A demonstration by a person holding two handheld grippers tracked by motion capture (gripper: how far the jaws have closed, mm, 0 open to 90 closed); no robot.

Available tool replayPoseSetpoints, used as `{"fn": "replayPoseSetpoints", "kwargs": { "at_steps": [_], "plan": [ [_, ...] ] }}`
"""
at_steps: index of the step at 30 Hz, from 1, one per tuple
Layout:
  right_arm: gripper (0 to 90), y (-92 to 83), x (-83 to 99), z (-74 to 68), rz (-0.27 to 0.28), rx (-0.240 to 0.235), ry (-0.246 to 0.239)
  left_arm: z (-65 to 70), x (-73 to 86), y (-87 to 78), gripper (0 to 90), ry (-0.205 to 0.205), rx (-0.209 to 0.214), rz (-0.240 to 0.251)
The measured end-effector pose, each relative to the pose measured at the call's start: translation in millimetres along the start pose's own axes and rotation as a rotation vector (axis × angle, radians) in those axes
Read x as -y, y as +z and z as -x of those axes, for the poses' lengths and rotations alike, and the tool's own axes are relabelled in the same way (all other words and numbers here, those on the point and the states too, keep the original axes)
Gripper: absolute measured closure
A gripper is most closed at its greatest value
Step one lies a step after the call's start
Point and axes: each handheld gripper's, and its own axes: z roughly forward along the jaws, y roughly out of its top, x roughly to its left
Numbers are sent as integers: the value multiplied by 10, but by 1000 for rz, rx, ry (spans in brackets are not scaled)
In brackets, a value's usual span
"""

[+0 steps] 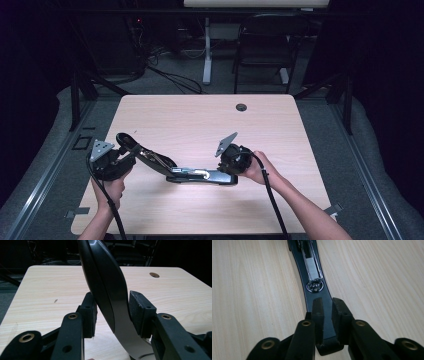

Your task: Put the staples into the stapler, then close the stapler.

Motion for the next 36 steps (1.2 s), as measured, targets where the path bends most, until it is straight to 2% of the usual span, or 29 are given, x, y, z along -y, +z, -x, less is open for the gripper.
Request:
{"fn": "replayPoseSetpoints", "kwargs": {
  "at_steps": [4, 9, 19, 36],
  "plan": [
    [900, 49, 92, 5, -13, 3, 30, -10, -2, 6, 594, -2, 1, -3],
    [900, 130, 136, 0, -34, 6, 45, -16, -13, 24, 597, -1, 1, -3],
    [900, 292, 146, -35, -67, 4, 42, -25, -9, 29, 598, -3, 4, 3],
    [900, 435, 197, -48, -122, -3, 48, -19, -9, 27, 606, -7, 9, 11]
  ]
}}
